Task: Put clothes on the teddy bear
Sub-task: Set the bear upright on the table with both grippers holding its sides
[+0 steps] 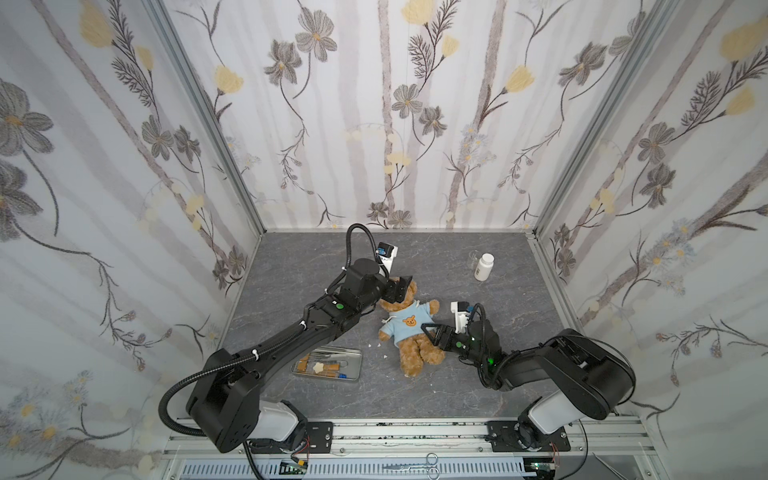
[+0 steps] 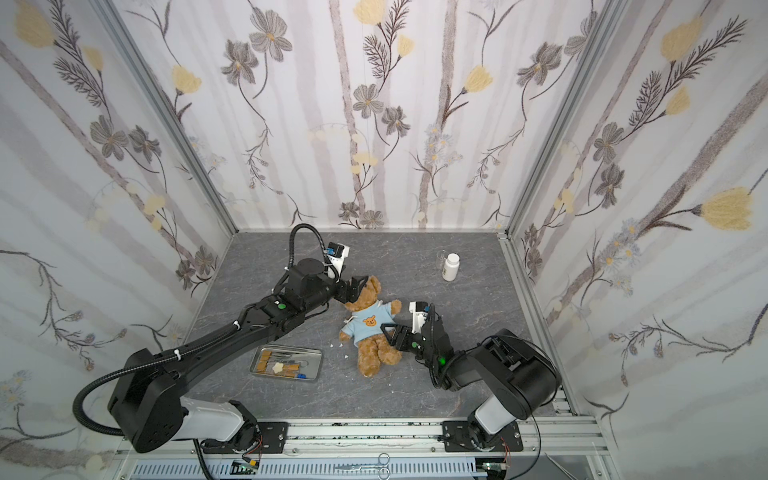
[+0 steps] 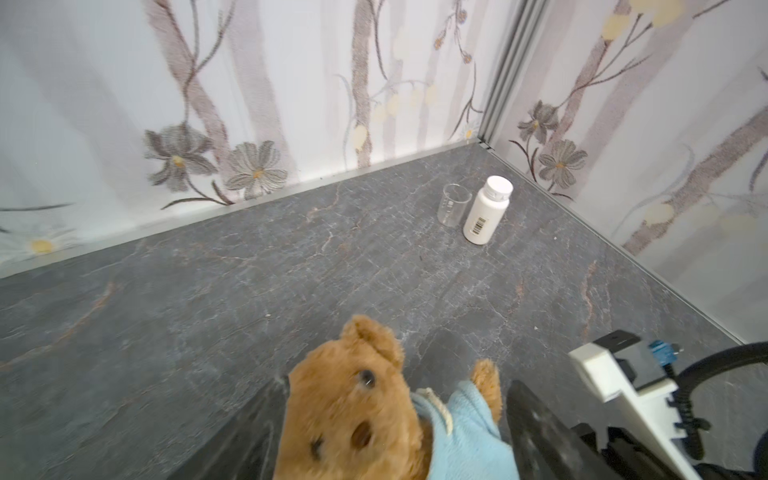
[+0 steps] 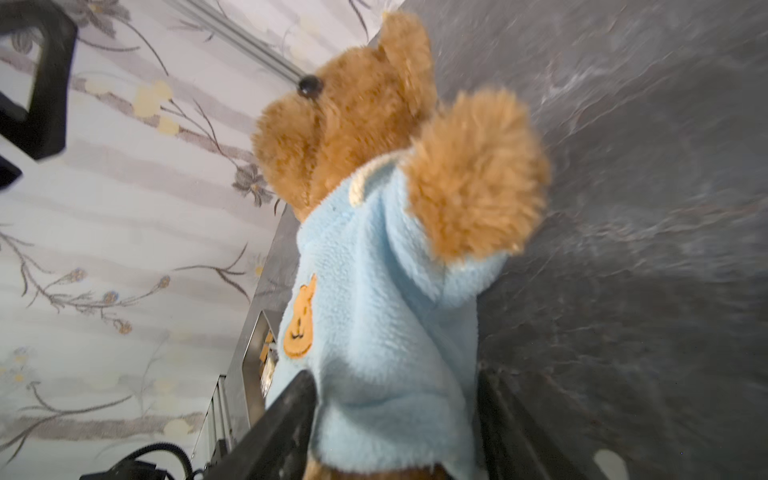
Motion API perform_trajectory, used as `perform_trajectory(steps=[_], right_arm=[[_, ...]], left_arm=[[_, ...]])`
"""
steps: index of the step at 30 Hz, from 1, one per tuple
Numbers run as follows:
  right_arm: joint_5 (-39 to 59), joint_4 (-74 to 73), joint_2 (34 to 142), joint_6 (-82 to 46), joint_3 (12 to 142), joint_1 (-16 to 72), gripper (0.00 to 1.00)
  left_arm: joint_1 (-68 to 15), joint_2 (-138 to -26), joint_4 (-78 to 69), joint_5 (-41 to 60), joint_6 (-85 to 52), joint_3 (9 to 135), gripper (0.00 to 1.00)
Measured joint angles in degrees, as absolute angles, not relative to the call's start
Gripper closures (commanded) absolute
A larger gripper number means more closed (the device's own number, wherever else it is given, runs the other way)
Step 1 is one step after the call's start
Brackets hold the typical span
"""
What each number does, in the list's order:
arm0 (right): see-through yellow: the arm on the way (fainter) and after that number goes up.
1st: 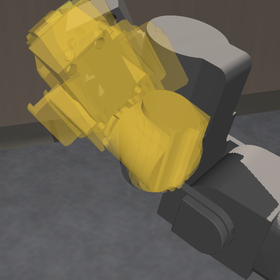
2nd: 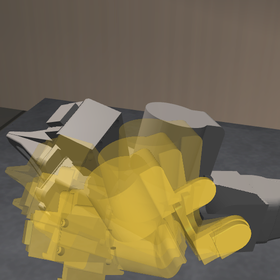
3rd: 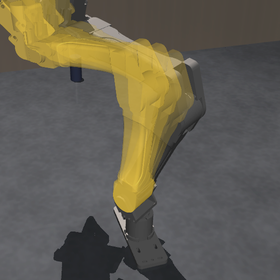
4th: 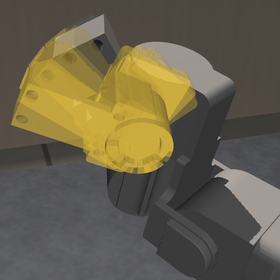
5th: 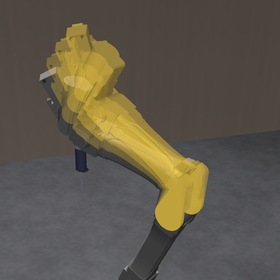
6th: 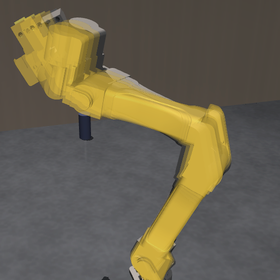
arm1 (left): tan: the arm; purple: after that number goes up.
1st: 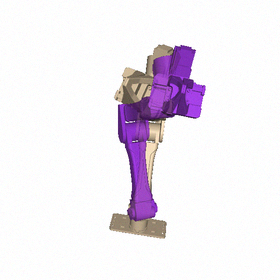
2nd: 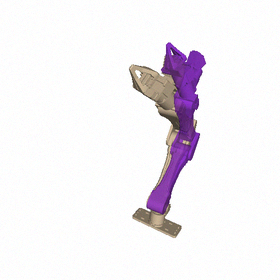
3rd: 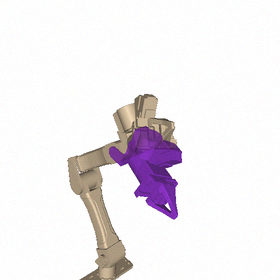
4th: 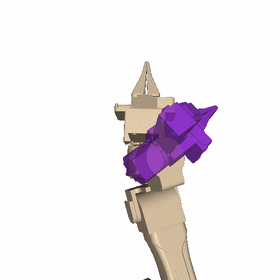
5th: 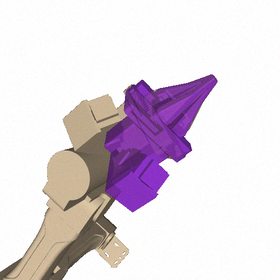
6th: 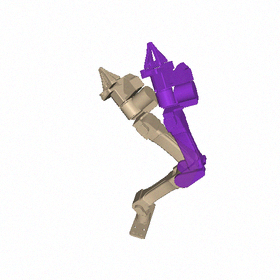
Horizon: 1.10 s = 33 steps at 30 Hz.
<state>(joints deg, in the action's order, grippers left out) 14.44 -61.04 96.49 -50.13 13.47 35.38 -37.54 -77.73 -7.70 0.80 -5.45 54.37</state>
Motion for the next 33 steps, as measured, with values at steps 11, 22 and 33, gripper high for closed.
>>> perform_trajectory(steps=[11, 22, 33], right_arm=[[5.61, -35.14, 78.22, -32.21, 19.49, 29.98, 0.46], [8.45, -35.7, 87.44, -29.76, 20.75, 38.5, 0.74], [11.92, -40.71, 86.28, -29.54, 17.72, 37.58, 0.44]], left_arm=[[-33.36, -70.35, -7.51, 1.19, -22.94, 39.2, 0.15], [-33.58, -93.14, -13.43, 12.1, -37.78, 47.31, 0.25], [-33.47, -89.62, -13.52, 3.95, -34.76, 48.29, 0.13]])
